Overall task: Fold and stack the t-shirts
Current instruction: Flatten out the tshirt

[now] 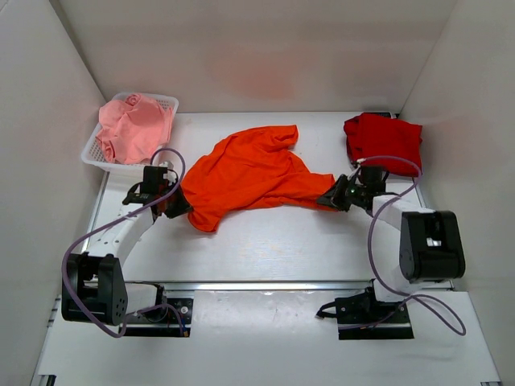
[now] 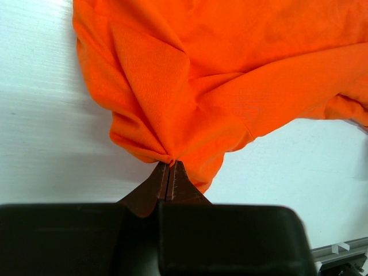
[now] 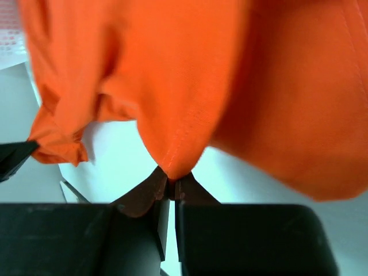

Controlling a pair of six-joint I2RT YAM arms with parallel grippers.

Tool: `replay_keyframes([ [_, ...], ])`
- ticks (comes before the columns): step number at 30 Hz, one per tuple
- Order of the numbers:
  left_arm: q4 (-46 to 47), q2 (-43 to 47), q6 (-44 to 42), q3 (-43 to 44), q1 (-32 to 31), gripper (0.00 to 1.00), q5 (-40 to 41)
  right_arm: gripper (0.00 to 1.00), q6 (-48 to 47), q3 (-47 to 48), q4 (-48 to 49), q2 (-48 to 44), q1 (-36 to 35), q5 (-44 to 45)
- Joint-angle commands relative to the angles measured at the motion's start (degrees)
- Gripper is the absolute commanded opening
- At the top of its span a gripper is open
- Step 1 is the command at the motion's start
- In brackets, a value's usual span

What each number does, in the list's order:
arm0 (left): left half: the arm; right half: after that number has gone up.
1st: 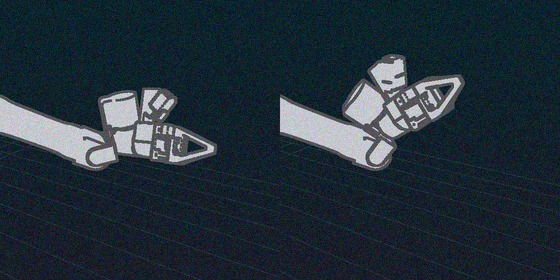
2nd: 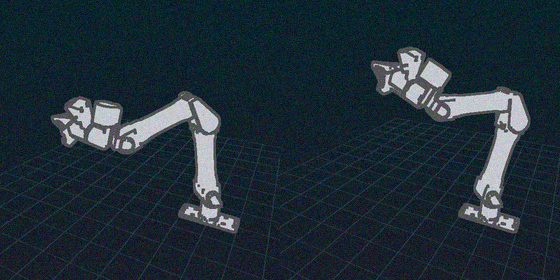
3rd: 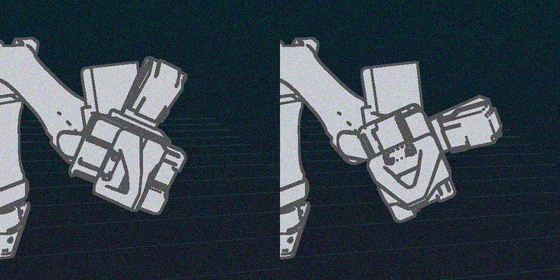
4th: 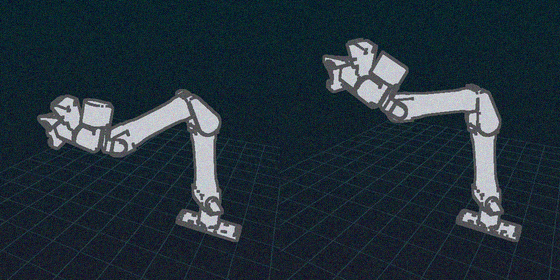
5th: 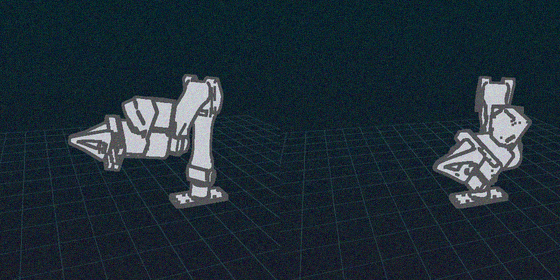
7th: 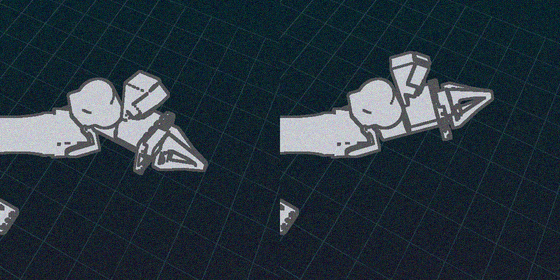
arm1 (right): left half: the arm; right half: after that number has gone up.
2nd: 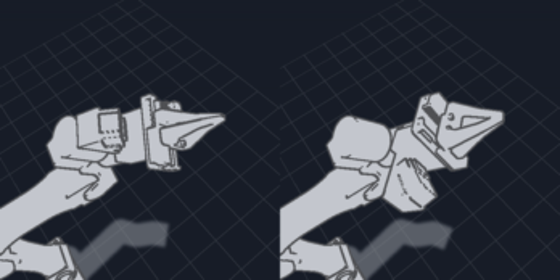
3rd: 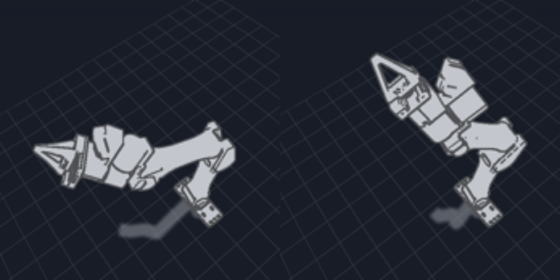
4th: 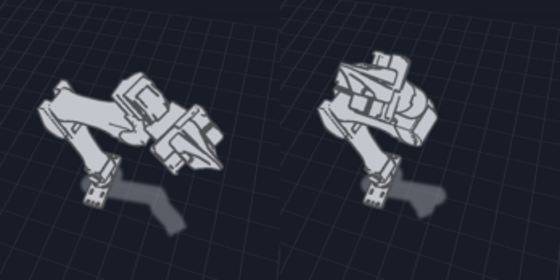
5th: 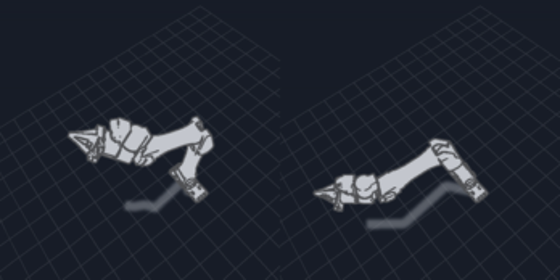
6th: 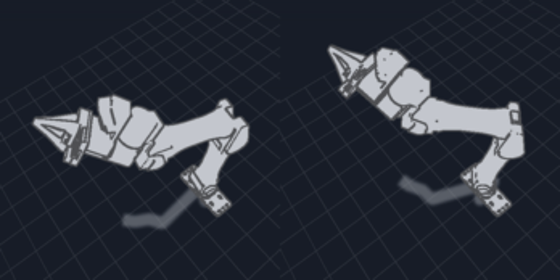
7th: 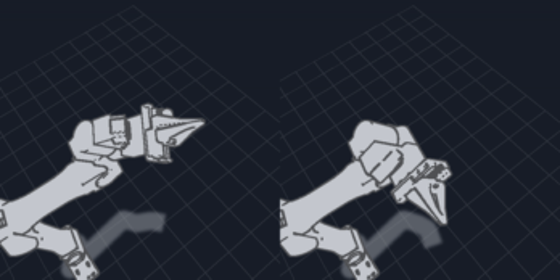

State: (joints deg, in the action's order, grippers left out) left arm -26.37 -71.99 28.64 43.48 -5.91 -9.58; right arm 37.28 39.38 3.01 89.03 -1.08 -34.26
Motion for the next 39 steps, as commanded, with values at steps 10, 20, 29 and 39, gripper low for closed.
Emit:
replay_keyframes([
  [10,2.6,8.9,8.2,32.6,4.7,0.0,-3.1,0.0,-9.0,25.7,-18.6,-31.6,6.8,-1.8],
  [20,-0.3,16.8,8.2,51.8,1.7,0.0,3.6,0.0,-7.6,42.5,-22.3,-40.7,16.7,-10.6],
  [29,1.5,11.3,7.6,49.0,3.1,0.0,-0.1,0.0,-5.9,38.3,-14.9,-33.1,14.5,-13.2],
  [39,6.3,1.2,6.7,47.3,5.7,0.0,-11.2,0.0,-14.0,44.5,-19.7,-23.8,12.1,-7.5],
])
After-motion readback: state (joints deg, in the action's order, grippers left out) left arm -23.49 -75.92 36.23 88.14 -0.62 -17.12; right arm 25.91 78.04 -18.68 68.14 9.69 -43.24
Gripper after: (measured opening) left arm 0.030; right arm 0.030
